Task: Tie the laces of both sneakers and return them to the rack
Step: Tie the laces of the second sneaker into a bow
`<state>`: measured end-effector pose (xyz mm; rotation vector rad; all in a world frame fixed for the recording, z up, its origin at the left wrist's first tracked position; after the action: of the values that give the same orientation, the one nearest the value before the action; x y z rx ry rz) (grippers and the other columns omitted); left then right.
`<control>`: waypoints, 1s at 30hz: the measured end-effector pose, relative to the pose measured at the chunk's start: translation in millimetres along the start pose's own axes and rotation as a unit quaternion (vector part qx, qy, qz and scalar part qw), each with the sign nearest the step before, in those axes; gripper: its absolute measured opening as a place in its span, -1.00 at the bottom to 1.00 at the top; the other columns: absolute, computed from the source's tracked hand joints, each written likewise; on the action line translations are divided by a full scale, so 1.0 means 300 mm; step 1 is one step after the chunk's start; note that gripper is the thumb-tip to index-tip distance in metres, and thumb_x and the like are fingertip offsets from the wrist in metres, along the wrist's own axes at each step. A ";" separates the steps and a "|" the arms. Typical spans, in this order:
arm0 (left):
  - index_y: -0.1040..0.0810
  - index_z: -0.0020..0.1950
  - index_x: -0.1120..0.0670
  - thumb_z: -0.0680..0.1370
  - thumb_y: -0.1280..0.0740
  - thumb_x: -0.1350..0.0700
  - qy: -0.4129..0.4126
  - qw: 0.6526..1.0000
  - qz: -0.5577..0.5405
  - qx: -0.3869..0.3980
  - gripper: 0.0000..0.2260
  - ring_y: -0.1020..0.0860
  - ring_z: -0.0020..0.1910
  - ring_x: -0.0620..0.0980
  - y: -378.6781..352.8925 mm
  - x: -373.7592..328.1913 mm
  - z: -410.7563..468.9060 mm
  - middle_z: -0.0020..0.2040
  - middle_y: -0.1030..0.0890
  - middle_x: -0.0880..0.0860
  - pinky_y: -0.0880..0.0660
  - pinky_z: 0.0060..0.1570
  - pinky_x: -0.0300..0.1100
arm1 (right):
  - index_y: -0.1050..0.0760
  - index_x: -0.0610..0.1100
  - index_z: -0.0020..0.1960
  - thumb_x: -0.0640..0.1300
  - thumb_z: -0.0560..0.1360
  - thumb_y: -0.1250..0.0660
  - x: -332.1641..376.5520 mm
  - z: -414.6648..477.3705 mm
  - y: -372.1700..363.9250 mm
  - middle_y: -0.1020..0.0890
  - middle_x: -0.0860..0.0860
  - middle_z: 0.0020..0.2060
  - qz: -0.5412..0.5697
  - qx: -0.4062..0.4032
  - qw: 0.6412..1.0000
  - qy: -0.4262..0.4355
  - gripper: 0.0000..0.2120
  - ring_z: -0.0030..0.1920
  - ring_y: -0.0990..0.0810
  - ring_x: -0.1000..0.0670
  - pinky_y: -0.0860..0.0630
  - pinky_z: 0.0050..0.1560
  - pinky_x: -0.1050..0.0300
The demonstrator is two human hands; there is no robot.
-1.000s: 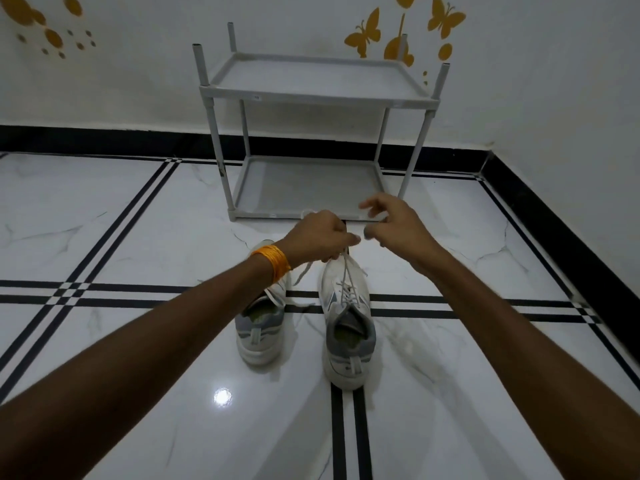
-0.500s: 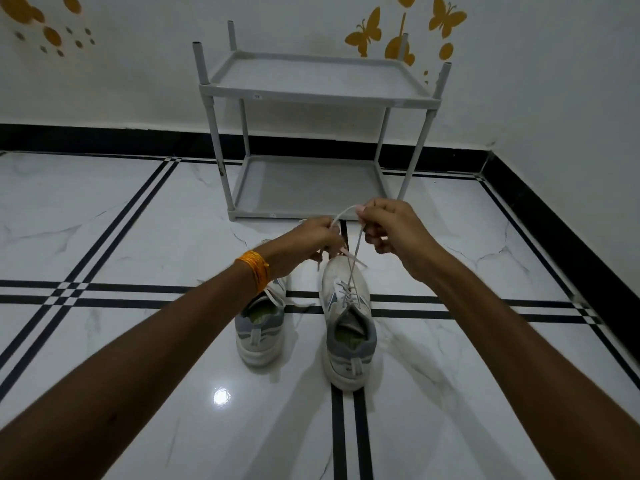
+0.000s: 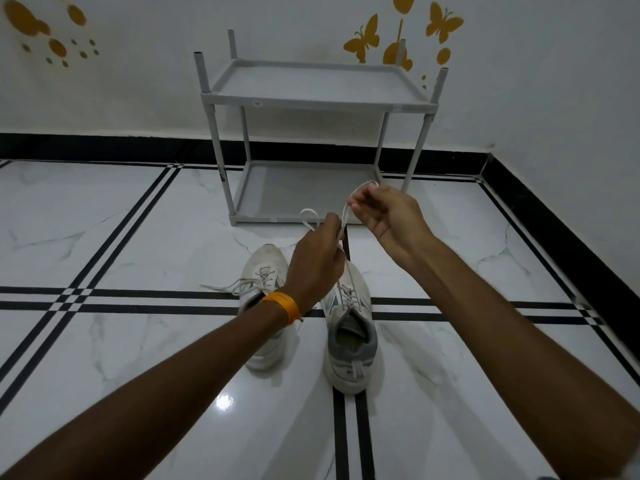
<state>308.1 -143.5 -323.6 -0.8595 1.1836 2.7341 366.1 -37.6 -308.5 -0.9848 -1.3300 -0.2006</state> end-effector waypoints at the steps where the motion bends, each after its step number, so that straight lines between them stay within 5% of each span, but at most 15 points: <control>1: -0.38 0.04 0.16 0.51 -0.33 0.26 -0.015 1.000 0.004 -0.005 -0.83 -0.49 -0.37 0.08 0.007 -0.009 -0.007 -0.24 -0.53 0.11 -0.51 -0.40 -0.03 | -0.51 -0.30 -0.02 -0.28 0.59 -0.24 -0.028 0.008 0.027 -0.62 -0.18 -0.16 0.030 -0.019 0.999 -0.021 -0.90 -0.14 -0.68 -0.07 -0.67 -0.07 0.16; 6: -0.52 -0.07 0.17 0.55 -0.35 0.14 -0.133 0.989 0.070 -0.008 -0.89 -0.56 -0.34 0.09 0.006 -0.057 -0.031 -0.25 -0.62 0.14 -0.51 -0.32 -0.10 | -0.49 -0.36 -0.09 -0.39 0.57 -0.22 -0.219 0.014 0.157 -0.58 -0.25 -0.14 0.115 -0.126 0.970 -0.171 -0.90 -0.18 -0.67 -0.15 -0.68 -0.24 0.09; 8: -0.56 -0.15 0.15 0.54 -0.35 0.12 -0.067 0.996 0.050 -0.001 -0.88 -0.52 -0.35 0.02 0.003 -0.019 -0.023 -0.30 -0.61 0.09 -0.49 -0.29 -0.12 | -0.48 -0.39 0.02 -0.41 0.55 -0.23 -0.282 0.002 0.202 -0.56 -0.32 0.03 0.093 -0.141 0.961 -0.218 -0.91 -0.04 -0.65 -0.19 -0.68 -0.22 0.05; 10: -0.60 -0.17 0.17 0.52 -0.36 0.13 0.100 0.992 -0.056 0.046 -0.87 -0.49 -0.35 -0.06 -0.015 0.069 -0.007 -0.33 -0.59 0.02 -0.41 -0.32 -0.25 | -0.43 -0.38 0.07 -0.39 0.52 -0.27 -0.318 -0.018 0.239 -0.52 -0.34 0.12 0.025 -0.137 0.957 -0.253 -0.86 0.01 -0.65 -0.22 -0.69 -0.13 0.02; 13: -0.61 -0.15 0.19 0.52 -0.33 0.16 0.352 0.852 -0.322 0.214 -0.87 -0.42 -0.36 -0.11 -0.123 0.141 -0.052 -0.40 -0.49 -0.02 -0.33 -0.37 -0.31 | -0.44 -0.31 0.14 -0.29 0.48 -0.35 -0.285 -0.037 0.272 -0.59 -0.30 0.07 -0.181 -0.134 0.950 -0.214 -0.74 -0.01 -0.66 -0.18 -0.66 -0.08 0.06; 15: -0.58 -0.29 0.13 0.51 -0.32 0.16 0.396 0.788 -0.397 0.255 -0.82 -0.36 -0.39 -0.11 -0.152 0.144 -0.072 -0.48 -0.43 -0.04 -0.29 -0.39 -0.27 | -0.52 -0.23 0.11 -0.17 0.52 -0.34 -0.202 -0.040 0.239 -0.65 -0.20 0.00 -0.312 -0.117 0.937 -0.108 -0.80 -0.10 -0.66 -0.10 -0.63 -0.11 0.10; 17: -0.55 -0.33 0.08 0.53 -0.30 0.15 0.405 0.763 -0.433 0.258 -0.78 -0.35 -0.40 -0.12 -0.173 0.155 -0.077 -0.47 -0.41 -0.04 -0.27 -0.38 -0.26 | -0.58 -0.14 -0.01 -0.04 0.53 -0.33 -0.133 -0.058 0.148 -0.69 -0.11 -0.10 -0.401 -0.044 0.915 -0.024 -0.82 -0.13 -0.67 -0.05 -0.58 -0.14 0.12; 21: -0.53 -0.21 0.11 0.56 -0.26 0.14 0.408 0.738 -0.474 0.252 -0.84 -0.36 -0.38 -0.13 -0.198 0.161 -0.086 -0.42 -0.45 -0.03 -0.27 -0.32 -0.26 | -0.53 -0.05 0.00 0.06 0.41 -0.46 -0.126 -0.093 0.063 -0.71 0.02 -0.18 -0.499 0.055 0.865 -0.010 -0.74 -0.21 -0.70 0.08 -0.61 -0.22 0.20; 24: -0.57 -0.12 0.16 0.57 -0.28 0.10 0.373 0.771 -0.451 0.251 -0.83 -0.39 -0.34 -0.12 -0.191 0.155 -0.070 -0.34 -0.47 0.01 -0.30 -0.29 -0.24 | -0.56 -0.13 -0.08 -0.05 0.46 -0.45 -0.144 -0.095 0.078 -0.68 0.03 -0.33 -0.522 0.052 0.851 -0.007 -0.84 -0.39 -0.61 0.14 -0.47 -0.32 0.26; 30: -0.69 -0.05 0.17 0.53 -0.39 0.10 0.202 0.932 -0.233 0.193 -0.84 -0.56 -0.27 -0.11 -0.062 0.223 -0.006 -0.26 -0.65 0.03 -0.50 -0.19 -0.26 | -0.63 -0.21 -0.21 -0.17 0.47 -0.43 -0.045 -0.073 0.163 -0.63 0.05 -0.33 -0.437 -0.022 0.899 0.014 -0.87 -0.34 -0.56 0.37 -0.38 -0.21 0.25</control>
<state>256.9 -143.3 -370.6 -1.4562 1.3001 1.9196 409.0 -28.6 -342.1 -0.3503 -1.6728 -0.9248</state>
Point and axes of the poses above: each hand's wrist, its own z-axis towards the middle knuckle, its own y-axis out of the back of the hand, x = y × z, the point moved 9 cm from there along z, towards the middle knuckle
